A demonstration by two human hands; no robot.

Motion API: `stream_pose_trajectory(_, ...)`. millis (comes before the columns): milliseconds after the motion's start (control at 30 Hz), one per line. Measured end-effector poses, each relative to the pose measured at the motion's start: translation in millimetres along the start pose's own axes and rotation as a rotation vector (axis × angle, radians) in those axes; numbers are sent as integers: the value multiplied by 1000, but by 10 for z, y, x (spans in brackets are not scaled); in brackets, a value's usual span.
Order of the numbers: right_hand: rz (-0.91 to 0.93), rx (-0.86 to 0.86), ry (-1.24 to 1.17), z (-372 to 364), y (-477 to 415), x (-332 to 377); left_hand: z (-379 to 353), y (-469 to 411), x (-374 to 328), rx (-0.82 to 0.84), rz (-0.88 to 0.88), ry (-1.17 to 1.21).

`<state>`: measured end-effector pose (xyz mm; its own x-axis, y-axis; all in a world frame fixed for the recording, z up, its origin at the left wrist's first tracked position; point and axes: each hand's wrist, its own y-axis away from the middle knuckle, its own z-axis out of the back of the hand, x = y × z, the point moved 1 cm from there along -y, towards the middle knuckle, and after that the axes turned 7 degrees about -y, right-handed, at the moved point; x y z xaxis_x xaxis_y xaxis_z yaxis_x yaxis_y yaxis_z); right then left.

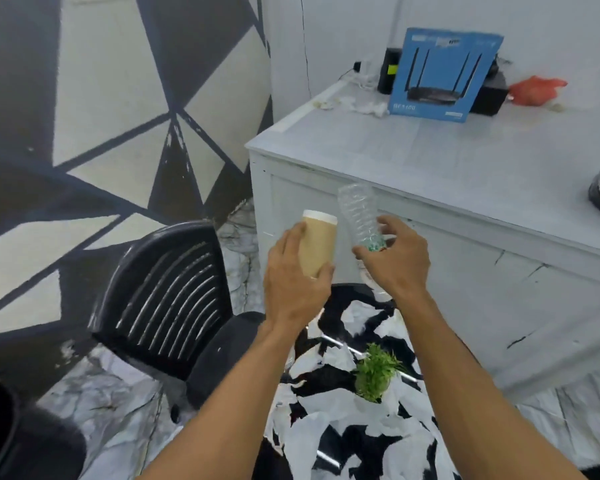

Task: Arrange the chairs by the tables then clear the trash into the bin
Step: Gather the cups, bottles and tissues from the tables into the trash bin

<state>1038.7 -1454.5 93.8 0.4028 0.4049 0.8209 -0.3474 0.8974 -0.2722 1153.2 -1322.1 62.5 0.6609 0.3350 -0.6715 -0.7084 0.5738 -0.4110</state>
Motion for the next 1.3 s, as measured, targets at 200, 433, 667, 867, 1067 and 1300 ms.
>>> stream_pose_trajectory(200,117,73,-137,-673,681,1154,1489,90,599,-242,63,-27)
stream_pose_trajectory(433,149,407,-300,-2019,1863,2059,2896,704,1861,-382,313,-210)
stream_pose_trajectory(667,200,765,-298,-3366,2852,2549,3743,1474,2950,-483,611,-267)
stream_pose_trajectory(867,219,1045,-266,-4475,3355,2786,4153,1785,3827,-504,843,-347)
stream_pose_trajectory(1067,219,1223,-201,-5573,3567,2884,4414,1645,4582,-516,1064,-390)
stream_pose_trajectory(1300,310,1445,-78,-6361,3845,3191,4774,1668,5187,-542,1223,-404)
